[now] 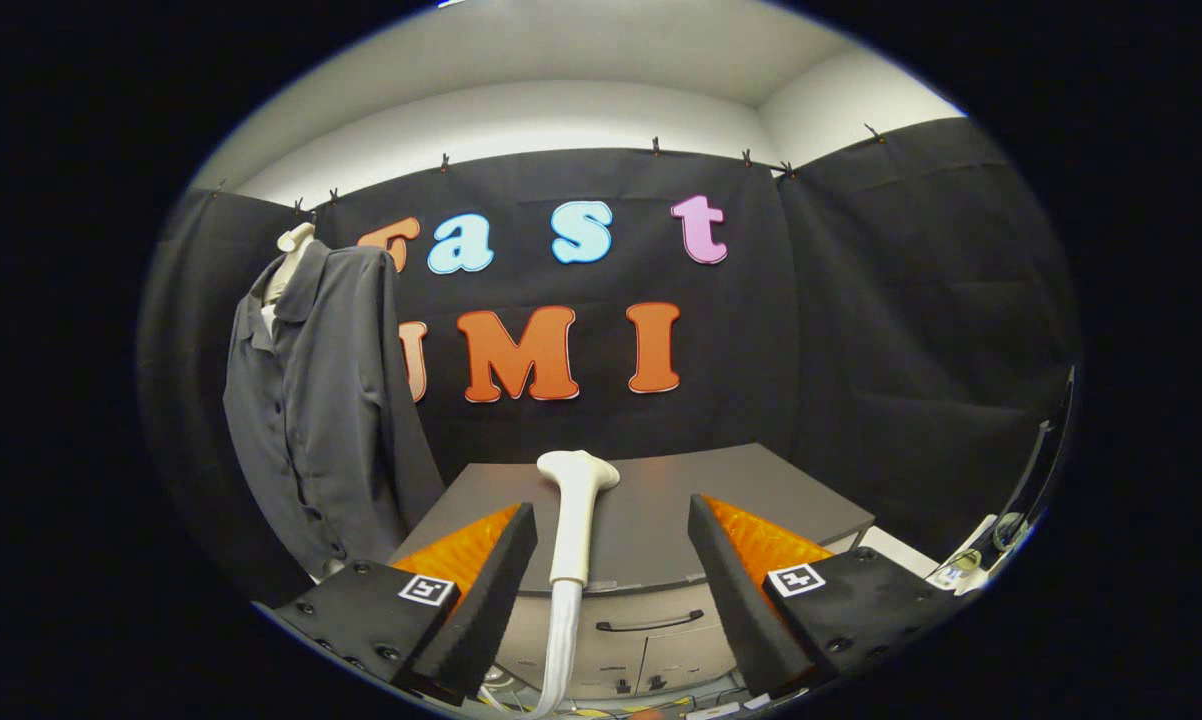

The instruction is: Iron the clothes twice with a garment steamer, once on the left side and once on the right side.

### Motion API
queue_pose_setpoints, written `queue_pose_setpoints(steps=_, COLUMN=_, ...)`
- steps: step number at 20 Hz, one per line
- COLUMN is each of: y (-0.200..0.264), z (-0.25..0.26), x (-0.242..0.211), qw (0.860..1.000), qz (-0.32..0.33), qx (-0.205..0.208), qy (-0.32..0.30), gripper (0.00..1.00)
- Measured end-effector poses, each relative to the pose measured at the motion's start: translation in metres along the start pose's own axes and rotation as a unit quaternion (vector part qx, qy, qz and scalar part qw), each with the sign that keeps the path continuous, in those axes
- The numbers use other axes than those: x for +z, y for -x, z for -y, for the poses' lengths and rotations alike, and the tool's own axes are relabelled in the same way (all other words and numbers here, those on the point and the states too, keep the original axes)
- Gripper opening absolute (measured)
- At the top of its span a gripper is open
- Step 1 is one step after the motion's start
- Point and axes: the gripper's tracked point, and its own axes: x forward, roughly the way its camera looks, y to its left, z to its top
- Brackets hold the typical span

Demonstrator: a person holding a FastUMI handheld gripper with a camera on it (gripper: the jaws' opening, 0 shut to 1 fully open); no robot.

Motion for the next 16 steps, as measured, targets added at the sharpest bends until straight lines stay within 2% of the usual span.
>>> queue_pose_setpoints(steps=6, y=-0.089, z=-0.010, x=-0.061, qw=0.996, qz=-0.089, qx=0.026, qy=-0.008, gripper=0.98)
queue_pose_setpoints(steps=11, y=-0.116, z=-0.003, x=-0.069, qw=0.995, qz=-0.101, qx=-0.005, qy=0.021, gripper=0.98)
queue_pose_setpoints(steps=16, y=-0.132, z=-0.015, x=-0.088, qw=0.993, qz=-0.118, qx=0.006, qy=-0.001, gripper=0.99)
